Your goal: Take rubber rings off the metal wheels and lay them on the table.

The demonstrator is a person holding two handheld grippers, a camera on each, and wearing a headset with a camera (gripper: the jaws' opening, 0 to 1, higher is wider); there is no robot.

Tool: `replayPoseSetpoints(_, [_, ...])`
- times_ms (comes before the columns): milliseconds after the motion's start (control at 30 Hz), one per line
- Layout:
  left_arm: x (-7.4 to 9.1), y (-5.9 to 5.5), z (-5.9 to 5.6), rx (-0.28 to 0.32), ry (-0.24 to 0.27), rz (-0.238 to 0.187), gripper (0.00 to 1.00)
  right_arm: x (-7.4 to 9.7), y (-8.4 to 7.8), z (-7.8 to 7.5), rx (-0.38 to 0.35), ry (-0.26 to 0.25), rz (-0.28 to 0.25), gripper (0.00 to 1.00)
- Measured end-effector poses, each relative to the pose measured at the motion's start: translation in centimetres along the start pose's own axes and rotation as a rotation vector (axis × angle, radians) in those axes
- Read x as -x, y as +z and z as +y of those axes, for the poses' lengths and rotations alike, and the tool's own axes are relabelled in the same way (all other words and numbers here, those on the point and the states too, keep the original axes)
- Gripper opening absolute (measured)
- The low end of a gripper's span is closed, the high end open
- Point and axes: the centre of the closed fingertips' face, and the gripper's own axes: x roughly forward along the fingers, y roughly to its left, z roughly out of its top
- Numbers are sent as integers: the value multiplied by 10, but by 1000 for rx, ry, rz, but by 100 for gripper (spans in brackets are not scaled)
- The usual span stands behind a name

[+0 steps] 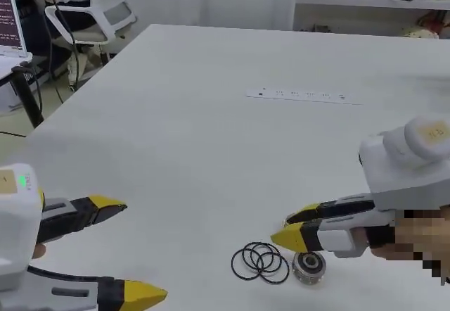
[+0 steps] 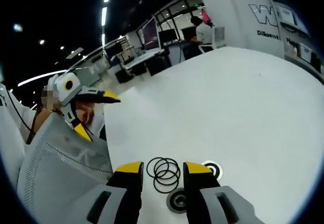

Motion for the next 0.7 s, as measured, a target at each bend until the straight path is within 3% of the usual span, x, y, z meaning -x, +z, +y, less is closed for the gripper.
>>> replayPoseSetpoints(167, [0,2,-2,-6,-8,-1,77,6,7,17,79,37,0,41])
replayPoseSetpoints(267, [0,3,-2,-6,-11,-7,78,13,10,22,114,34,-4,49])
replayPoseSetpoints(400, [-1,5,-3,-9,-16,-13,78,28,15,28,126,42,-22,49])
replayPoseSetpoints(533, [-1,5,-4,-9,-18,-16,78,44,19,30,139,24,-76,56])
replayPoseSetpoints(700, [-2,6,-6,-5,-21,-24,79,59,9,22,143,-6,-91,64])
